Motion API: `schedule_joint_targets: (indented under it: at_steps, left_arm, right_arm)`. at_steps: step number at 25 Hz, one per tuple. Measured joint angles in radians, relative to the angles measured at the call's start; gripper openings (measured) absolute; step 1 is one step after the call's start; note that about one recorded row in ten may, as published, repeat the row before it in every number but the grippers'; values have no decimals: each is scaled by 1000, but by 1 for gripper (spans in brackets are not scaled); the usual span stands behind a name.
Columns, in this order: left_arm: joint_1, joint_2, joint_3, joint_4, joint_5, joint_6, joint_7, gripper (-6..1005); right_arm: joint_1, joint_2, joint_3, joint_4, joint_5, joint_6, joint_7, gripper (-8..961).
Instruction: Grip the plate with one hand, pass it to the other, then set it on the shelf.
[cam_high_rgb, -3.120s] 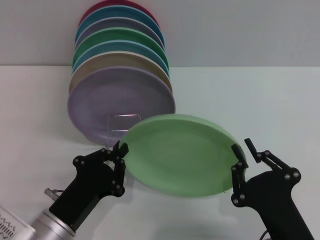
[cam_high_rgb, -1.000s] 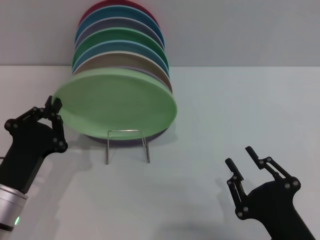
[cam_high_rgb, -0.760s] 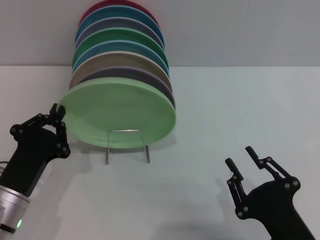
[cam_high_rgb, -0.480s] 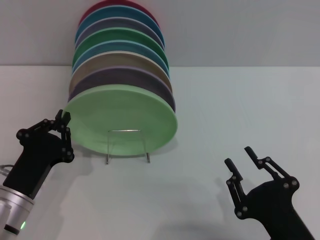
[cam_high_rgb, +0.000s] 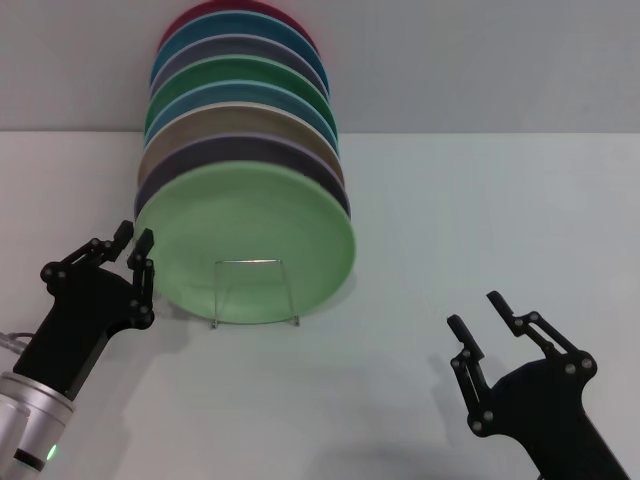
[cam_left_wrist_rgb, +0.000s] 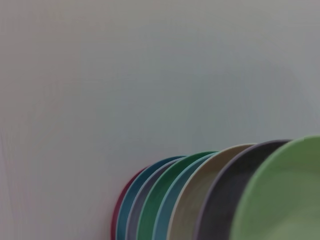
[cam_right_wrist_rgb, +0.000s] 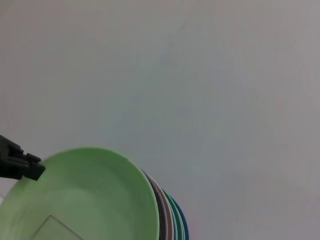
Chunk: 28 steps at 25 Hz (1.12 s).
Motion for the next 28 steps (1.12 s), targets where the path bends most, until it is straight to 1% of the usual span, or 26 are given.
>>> schedule_joint_targets:
  at_steps: [5,7,8,9,10,13,14,15,16,17,18,19,20,21,23,24,25,27,28]
  left_arm:
    - [12,1,-3,-1,0,41,-1,177]
    - [36,2,1,-1,0,106,-2,181]
    - [57,3,6,0,0,150,-3,218]
    - [102,4,18,0,0,260,-16,255]
    - [102,4,18,0,0,260,-16,292]
    - [154,5,24,0,-1,392,-75,403]
    - [161,5,14,6,-5,417,-130,442]
    - [161,5,14,6,-5,417,-130,481]
    - [158,5,2,11,-7,414,-164,520]
    - [155,5,-10,14,-8,404,-182,559]
    - [151,4,-24,16,-7,391,-203,598]
    - [145,5,-62,20,-8,364,-236,675]
    - [145,5,-62,20,-8,364,-236,751]
    - [143,5,-82,22,-8,352,-251,828]
    - [140,5,-128,24,-8,323,-289,839]
    - [139,4,-163,25,-8,298,-325,844]
    - [139,4,-163,25,-8,298,-325,849]
    - [135,5,-204,27,-8,269,-371,860]
    - [135,5,-204,27,-8,269,-371,860]
  right_arm:
    - [3,0,25,-1,0,0,0,344]
    - [5,-1,56,-1,0,0,2,345]
    - [7,-2,78,-5,0,0,9,345]
    - [13,-2,118,-18,0,-5,31,345]
    - [13,-2,118,-18,0,-5,31,345]
    - [24,-3,183,-37,0,-10,92,345]
    - [36,-3,227,-60,0,-10,165,345]
    - [36,-3,227,-60,0,-10,165,345]
    - [54,-4,273,-96,0,-10,272,345]
    - [54,-4,273,-96,0,-10,272,345]
    - [62,-5,292,-112,0,-9,321,344]
    - [83,-6,329,-156,0,2,450,344]
    - [83,-6,329,-156,0,2,450,344]
    - [93,-7,343,-180,0,8,519,343]
    - [116,-7,358,-243,0,14,677,344]
    - [140,-8,363,-312,0,16,829,345]
    - [140,-8,363,-312,0,16,829,347]
    - [161,-8,368,-374,0,17,973,349]
    - [161,-8,368,-374,0,17,973,394]
